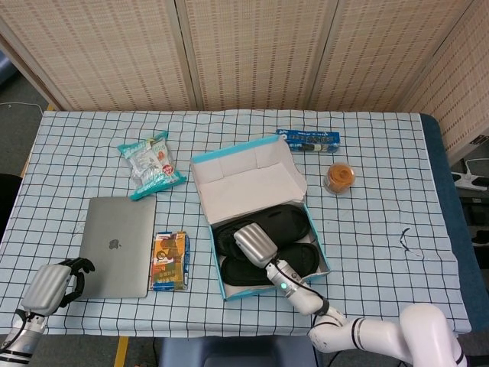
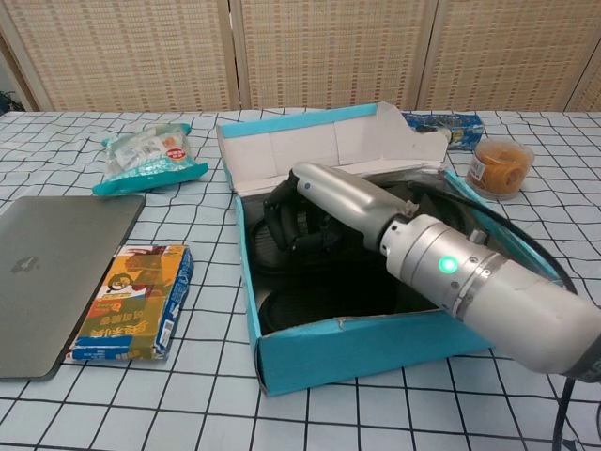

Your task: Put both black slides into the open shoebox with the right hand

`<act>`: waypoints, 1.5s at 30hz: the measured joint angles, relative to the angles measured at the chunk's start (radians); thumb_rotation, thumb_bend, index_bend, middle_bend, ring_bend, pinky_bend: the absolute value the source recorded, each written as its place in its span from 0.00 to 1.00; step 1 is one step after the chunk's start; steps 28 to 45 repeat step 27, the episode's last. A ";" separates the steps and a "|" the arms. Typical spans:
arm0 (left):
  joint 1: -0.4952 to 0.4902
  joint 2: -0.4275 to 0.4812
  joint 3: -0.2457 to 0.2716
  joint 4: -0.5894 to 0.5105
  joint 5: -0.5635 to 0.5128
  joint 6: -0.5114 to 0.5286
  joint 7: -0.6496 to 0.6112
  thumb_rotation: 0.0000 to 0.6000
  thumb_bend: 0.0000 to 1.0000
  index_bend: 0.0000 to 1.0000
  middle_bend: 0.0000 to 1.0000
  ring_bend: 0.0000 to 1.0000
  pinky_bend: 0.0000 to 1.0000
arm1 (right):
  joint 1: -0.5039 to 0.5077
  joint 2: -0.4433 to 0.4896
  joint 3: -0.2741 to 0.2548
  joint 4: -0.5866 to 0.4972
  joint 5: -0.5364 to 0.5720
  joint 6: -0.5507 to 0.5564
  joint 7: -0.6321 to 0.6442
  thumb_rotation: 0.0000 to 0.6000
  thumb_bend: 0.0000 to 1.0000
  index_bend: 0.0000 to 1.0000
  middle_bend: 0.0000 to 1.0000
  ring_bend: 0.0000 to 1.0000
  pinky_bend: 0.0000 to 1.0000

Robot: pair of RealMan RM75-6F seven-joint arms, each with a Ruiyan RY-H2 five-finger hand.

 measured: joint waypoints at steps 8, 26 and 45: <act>0.002 -0.005 -0.003 0.006 0.008 0.016 0.002 1.00 0.72 0.44 0.45 0.48 0.67 | -0.032 0.226 -0.008 -0.266 -0.037 0.043 -0.002 1.00 0.58 0.46 0.40 0.21 0.33; 0.001 -0.013 -0.004 -0.002 0.015 0.018 0.033 1.00 0.72 0.44 0.45 0.48 0.67 | -0.421 0.650 -0.177 -0.143 0.076 0.300 -0.103 1.00 0.30 0.26 0.19 0.00 0.11; 0.000 -0.013 -0.003 -0.001 0.016 0.018 0.035 1.00 0.72 0.44 0.45 0.48 0.67 | -0.436 0.633 -0.177 -0.110 0.078 0.322 -0.107 1.00 0.30 0.26 0.19 0.00 0.10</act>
